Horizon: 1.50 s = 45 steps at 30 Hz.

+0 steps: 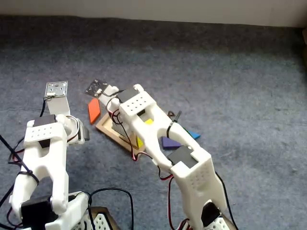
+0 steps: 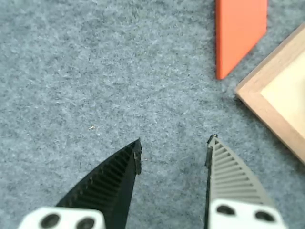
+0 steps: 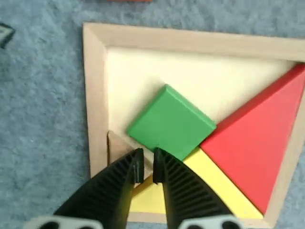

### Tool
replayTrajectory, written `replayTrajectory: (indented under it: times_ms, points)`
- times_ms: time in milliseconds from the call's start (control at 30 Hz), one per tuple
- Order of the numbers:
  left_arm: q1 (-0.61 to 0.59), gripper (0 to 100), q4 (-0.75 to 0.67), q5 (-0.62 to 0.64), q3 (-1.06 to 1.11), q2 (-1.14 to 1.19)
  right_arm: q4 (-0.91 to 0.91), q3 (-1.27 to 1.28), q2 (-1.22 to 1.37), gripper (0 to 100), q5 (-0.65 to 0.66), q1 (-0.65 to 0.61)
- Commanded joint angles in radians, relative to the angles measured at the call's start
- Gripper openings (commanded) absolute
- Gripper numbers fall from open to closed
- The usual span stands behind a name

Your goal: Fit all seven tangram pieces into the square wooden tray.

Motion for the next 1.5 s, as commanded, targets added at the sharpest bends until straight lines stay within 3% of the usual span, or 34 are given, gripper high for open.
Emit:
replayTrajectory:
  times_ms: [0,533,1033,1200,1467]
  points:
    - [-0.008,23,-0.012,0.003,-0.001,-0.033,0.087,-0.027,-0.004,5.2,-0.006,0.018]
    - [-0.008,23,-0.012,0.003,-0.001,-0.033,0.143,-0.09,-0.035,5.2,-0.055,-0.001]
    - [-0.007,23,-0.012,0.003,-0.001,-0.033,-0.225,-0.033,-0.03,5.2,-0.138,0.044]
    - [-0.007,23,-0.014,0.003,-0.001,-0.033,-0.206,0.051,-0.021,5.2,-0.135,0.039]
    - [-0.007,23,-0.014,0.003,-0.001,-0.033,-0.013,0.084,-0.025,5.1,-0.133,0.041]
